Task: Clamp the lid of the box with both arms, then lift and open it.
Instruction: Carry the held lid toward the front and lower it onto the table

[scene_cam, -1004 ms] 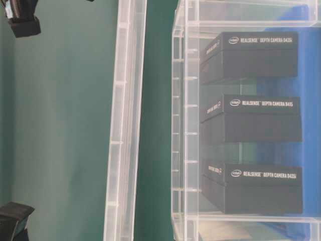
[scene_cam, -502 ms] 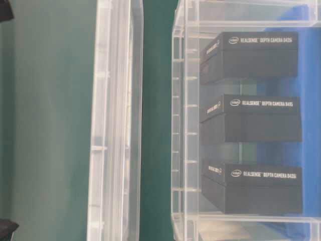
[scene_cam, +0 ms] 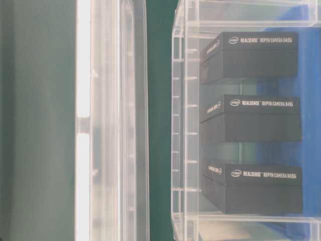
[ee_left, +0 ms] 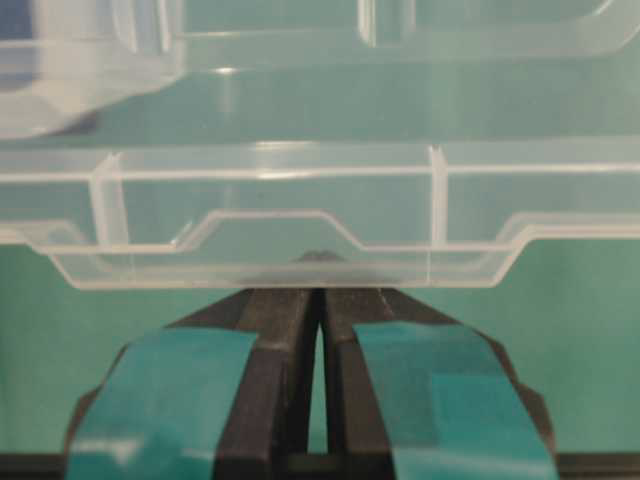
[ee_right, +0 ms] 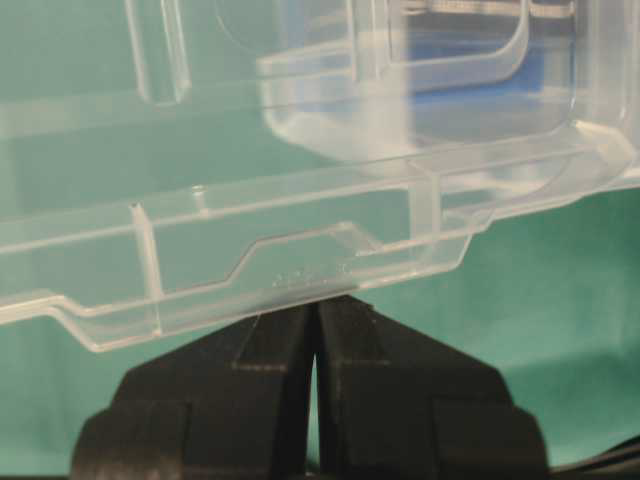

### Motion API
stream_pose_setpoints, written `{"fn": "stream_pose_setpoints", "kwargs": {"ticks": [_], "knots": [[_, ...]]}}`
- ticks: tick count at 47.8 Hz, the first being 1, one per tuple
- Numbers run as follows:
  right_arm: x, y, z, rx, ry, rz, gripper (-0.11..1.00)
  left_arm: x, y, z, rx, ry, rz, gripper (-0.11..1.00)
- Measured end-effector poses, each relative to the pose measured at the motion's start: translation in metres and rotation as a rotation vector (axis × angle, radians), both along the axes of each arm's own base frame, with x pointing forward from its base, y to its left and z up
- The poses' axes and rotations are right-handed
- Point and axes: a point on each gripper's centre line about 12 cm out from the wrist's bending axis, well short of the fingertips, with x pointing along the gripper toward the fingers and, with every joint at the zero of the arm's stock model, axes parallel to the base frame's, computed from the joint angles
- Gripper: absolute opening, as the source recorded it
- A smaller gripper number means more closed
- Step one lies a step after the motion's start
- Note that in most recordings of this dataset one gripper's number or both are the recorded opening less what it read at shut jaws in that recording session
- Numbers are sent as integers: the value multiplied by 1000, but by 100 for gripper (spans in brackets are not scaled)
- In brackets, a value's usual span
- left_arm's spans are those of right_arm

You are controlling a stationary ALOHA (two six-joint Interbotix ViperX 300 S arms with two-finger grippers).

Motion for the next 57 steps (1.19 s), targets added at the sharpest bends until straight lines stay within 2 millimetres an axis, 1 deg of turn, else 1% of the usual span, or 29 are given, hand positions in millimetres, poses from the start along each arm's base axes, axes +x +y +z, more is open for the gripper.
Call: {"fn": "stream_pose_setpoints", "kwargs": {"ticks": [6,16,25,35,40,44,49,57], "knots": [[4,18,-3,0,18,2,0,-1,-13,-2,-13,7,-12,1],[9,37,-5,2,29,-8,0,-4,-29,-3,-30,16,-20,1],[12,40,-7,1,37,-19,0,-3,-37,-8,-33,34,-27,1],[14,41,-13,-7,54,-20,0,0,-39,-14,-28,55,-28,1],[16,42,-17,-11,63,-24,0,-1,-39,-21,-23,71,-28,1],[19,44,-23,-8,67,-37,0,0,-39,-28,-21,80,-28,1],[21,48,-36,-5,77,-55,0,2,-42,-40,-22,92,-25,1],[20,49,-65,3,92,-87,0,6,-46,-61,-26,104,-14,1]]}}
